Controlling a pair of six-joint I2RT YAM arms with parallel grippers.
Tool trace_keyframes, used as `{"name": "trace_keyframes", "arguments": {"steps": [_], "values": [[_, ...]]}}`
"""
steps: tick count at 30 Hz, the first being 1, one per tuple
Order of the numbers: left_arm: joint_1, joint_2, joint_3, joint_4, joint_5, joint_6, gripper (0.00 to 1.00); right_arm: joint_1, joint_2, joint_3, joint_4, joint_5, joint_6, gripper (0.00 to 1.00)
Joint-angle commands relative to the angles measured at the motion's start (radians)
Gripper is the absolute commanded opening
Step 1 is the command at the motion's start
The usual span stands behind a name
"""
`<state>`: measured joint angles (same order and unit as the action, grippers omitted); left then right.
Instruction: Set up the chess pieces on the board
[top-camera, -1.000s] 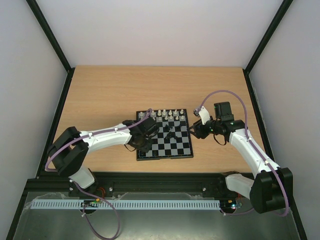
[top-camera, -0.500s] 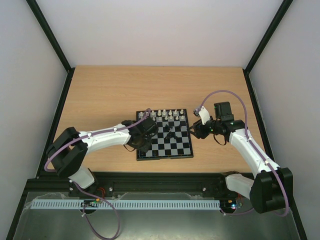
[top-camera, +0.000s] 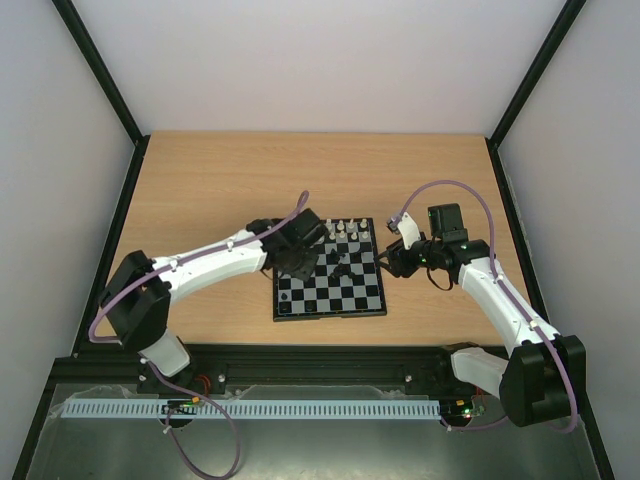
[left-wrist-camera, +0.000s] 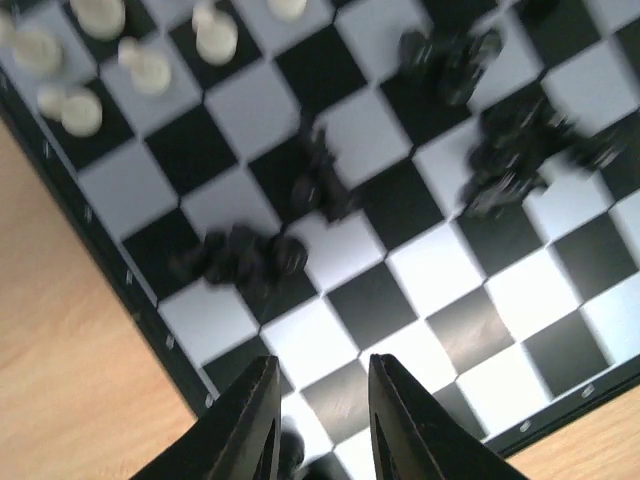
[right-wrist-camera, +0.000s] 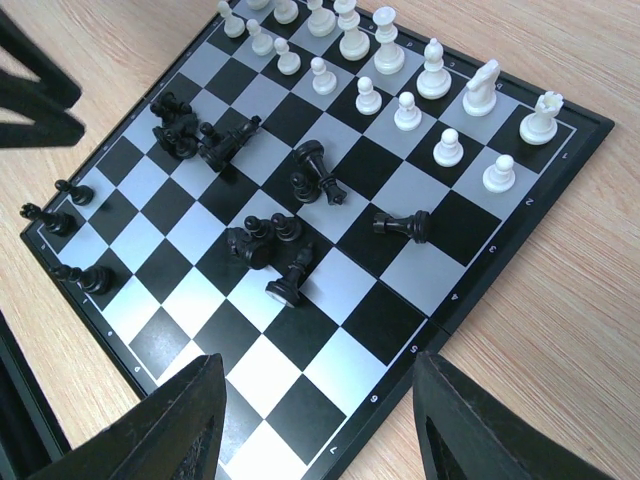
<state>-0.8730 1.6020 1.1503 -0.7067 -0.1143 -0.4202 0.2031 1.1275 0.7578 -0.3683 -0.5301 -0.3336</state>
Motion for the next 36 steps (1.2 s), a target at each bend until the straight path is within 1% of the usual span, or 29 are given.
{"name": "trace_keyframes", "arguments": {"steps": [1, 7, 9, 11, 14, 23, 28, 36], "values": [[0.016, 0.078, 0.111, -0.004, -0.013, 0.051, 0.25, -0.003, -0.020, -0.011, -0.029, -0.021, -0.012, 0.53], [0.024, 0.230, 0.248, 0.009, 0.003, 0.078, 0.15, -0.002, -0.020, -0.012, -0.031, -0.025, -0.012, 0.53], [0.025, 0.267, 0.278, 0.007, 0.008, 0.074, 0.14, -0.003, -0.020, -0.011, -0.031, -0.025, -0.012, 0.53], [0.024, 0.300, 0.292, 0.001, -0.001, 0.062, 0.14, -0.002, -0.020, -0.011, -0.031, -0.025, -0.012, 0.53], [0.023, 0.330, 0.304, -0.014, -0.025, 0.045, 0.17, -0.002, -0.020, -0.011, -0.032, -0.025, -0.013, 0.53], [0.023, 0.366, 0.302, -0.003, -0.041, 0.037, 0.22, -0.002, -0.014, -0.011, -0.031, -0.022, -0.017, 0.53], [0.023, 0.400, 0.309, -0.014, -0.037, 0.034, 0.21, -0.002, -0.014, -0.012, -0.032, -0.020, -0.017, 0.53], [0.023, 0.402, 0.288, 0.006, -0.020, 0.035, 0.20, -0.002, -0.003, -0.011, -0.032, -0.021, -0.017, 0.53]]}}
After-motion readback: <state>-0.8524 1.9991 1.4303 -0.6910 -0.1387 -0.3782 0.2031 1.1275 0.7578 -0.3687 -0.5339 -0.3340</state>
